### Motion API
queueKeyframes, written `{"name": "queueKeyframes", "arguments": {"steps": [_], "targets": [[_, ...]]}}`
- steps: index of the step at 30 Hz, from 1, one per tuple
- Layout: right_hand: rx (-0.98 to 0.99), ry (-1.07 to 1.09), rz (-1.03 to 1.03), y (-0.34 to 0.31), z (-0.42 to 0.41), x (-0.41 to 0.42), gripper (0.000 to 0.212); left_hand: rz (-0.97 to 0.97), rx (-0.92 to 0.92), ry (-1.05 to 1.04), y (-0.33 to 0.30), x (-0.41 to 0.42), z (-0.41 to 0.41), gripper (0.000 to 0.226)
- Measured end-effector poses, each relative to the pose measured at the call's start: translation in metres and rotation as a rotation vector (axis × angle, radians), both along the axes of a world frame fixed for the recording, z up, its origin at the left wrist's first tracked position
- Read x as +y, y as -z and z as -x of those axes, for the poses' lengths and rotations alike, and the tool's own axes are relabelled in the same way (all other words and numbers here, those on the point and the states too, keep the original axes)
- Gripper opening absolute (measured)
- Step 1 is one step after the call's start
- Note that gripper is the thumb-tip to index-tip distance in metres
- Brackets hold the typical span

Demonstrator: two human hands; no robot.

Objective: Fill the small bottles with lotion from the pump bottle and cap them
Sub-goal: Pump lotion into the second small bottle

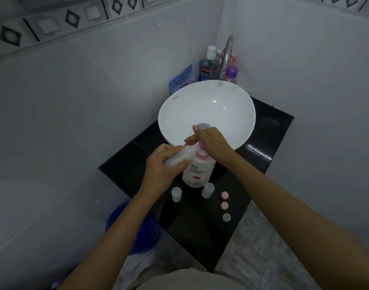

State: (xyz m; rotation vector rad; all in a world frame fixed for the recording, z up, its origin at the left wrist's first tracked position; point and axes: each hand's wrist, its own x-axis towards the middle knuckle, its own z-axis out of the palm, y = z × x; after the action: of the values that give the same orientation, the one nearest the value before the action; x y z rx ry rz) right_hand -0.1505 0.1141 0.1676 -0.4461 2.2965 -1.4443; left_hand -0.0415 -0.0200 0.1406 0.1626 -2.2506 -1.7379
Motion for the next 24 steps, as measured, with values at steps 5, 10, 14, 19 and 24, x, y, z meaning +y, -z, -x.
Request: {"name": "queueKeyframes", "arguments": {"steps": [5, 10, 14, 19, 24], "targets": [[-0.014, 0.007, -0.018, 0.009, -0.002, -0.004, 0.046, 0.024, -0.047, -0.007, 0.004, 0.001, 0.001, 0.035], [-0.058, -0.036, -0.059, 0.008, 0.0, 0.0, 0.045, 0.018, -0.061, -0.005, 0.004, 0.002, 0.0, 0.037], [-0.037, -0.025, 0.02, -0.001, 0.004, 0.001, 0.045, 0.018, -0.033, -0.006, -0.002, -0.001, 0.002, 0.039], [-0.032, 0.025, 0.019, 0.008, 0.002, -0.003, 0.046, -0.003, -0.051, -0.008, -0.002, 0.001, 0.002, 0.035], [-0.048, 0.014, -0.038, 0.018, 0.0, -0.002, 0.046, -0.003, -0.102, 0.004, 0.006, 0.002, -0.001, 0.035]]}}
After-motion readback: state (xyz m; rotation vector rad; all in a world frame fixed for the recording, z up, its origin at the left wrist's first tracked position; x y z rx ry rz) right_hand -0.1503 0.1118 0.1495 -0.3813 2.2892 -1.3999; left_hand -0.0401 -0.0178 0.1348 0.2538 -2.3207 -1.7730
